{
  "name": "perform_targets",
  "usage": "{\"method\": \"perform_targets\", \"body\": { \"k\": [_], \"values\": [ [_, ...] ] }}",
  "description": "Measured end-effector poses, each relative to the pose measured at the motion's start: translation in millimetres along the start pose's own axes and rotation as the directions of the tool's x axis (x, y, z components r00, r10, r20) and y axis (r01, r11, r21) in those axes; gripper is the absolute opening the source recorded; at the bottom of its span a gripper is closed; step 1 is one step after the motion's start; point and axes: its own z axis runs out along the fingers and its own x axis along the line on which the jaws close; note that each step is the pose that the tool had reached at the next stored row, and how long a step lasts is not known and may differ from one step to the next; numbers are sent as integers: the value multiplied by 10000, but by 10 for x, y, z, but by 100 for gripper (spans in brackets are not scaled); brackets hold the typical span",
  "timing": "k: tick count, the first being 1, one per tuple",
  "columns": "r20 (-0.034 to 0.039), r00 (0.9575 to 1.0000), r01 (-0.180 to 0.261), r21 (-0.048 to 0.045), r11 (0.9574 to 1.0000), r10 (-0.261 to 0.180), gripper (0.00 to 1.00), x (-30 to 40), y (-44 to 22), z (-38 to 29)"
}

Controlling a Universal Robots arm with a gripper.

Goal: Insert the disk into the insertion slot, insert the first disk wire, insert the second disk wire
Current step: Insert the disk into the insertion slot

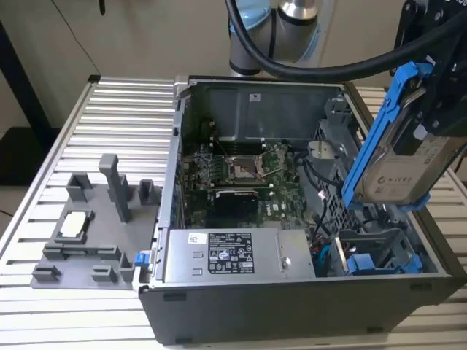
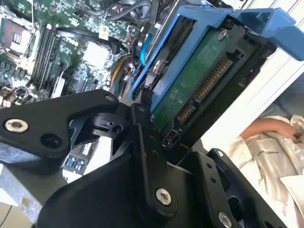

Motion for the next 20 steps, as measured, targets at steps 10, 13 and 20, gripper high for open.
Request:
{"method": "perform_targets", "body": {
  "k": [10, 13, 20],
  "values": [
    [-1, 10000, 0, 1, 10000, 0, 33, 3, -32, 114],
    [-1, 10000, 0, -1, 10000, 0, 33, 6, -51, 149],
    [-1, 10000, 0, -11, 10000, 0, 33, 18, -98, 233]
  ]
}}
